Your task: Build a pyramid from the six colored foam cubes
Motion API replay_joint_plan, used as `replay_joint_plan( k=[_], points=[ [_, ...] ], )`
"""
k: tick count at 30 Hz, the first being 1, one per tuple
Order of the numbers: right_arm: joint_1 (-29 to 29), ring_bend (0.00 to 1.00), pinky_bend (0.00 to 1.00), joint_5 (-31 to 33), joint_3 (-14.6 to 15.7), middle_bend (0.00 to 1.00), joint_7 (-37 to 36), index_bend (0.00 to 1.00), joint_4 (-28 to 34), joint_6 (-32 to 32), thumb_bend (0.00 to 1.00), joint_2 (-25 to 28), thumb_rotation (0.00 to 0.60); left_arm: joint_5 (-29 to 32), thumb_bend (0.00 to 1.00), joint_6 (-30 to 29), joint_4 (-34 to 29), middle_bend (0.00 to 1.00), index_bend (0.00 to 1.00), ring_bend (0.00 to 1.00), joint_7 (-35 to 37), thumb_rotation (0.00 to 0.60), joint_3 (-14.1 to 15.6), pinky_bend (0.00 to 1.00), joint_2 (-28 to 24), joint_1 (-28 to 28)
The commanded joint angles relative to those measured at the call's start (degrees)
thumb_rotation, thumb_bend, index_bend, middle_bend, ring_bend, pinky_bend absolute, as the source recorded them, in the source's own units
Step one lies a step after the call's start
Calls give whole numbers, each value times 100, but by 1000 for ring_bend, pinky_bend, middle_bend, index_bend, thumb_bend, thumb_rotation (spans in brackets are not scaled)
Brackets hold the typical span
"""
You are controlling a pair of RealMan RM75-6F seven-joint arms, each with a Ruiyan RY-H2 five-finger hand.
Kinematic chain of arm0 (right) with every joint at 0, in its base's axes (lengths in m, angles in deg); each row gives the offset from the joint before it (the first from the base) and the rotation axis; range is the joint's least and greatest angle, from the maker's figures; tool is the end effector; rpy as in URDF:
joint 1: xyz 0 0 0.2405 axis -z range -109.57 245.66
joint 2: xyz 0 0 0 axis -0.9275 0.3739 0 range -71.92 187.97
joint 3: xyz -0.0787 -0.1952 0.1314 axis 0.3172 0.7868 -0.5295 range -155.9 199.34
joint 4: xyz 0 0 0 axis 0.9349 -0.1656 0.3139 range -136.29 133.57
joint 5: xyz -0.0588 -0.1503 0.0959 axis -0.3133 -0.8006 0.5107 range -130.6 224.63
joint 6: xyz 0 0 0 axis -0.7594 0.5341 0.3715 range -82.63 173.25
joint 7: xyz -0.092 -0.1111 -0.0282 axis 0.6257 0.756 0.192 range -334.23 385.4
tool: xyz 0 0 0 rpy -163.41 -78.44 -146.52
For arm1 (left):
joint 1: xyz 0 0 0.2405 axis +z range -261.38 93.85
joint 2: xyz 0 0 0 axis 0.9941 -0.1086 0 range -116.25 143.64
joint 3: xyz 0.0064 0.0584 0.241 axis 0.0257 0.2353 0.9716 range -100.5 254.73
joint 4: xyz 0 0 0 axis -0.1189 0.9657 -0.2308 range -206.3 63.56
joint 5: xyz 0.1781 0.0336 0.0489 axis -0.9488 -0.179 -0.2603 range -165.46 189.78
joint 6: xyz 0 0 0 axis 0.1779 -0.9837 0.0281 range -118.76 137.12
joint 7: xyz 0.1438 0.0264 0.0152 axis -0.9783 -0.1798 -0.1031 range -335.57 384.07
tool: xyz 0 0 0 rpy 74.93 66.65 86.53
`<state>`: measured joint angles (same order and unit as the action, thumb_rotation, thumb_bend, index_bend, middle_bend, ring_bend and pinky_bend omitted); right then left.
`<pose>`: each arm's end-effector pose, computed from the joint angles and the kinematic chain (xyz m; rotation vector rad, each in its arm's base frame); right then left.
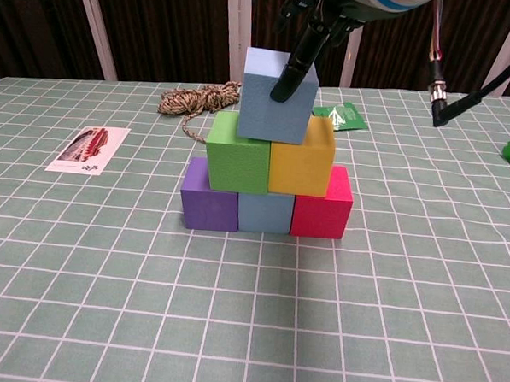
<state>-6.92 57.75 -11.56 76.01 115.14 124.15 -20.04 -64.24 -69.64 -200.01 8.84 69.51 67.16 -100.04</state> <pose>0.0313 -0.3396 0.0737 1.6516 -1.2999 0.7518 -0.1587 0.2172 0.1870 -1.4730 -1.0323 -1.1070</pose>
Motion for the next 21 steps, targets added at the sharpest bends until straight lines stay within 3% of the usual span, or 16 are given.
replay_joint_plan(
  k=[1, 21],
  points=[
    [9, 312, 16, -11, 14, 537, -8, 28, -18, -18, 244, 10, 600, 14, 102, -1, 5, 64, 10, 0, -12, 600, -3, 0, 10, -5],
    [-71, 312, 16, 119, 54, 537, 44, 28, 97, 250, 244, 39, 600, -7, 102, -13, -38, 64, 10, 0, -67, 600, 21, 0, 14, -3]
  ],
)
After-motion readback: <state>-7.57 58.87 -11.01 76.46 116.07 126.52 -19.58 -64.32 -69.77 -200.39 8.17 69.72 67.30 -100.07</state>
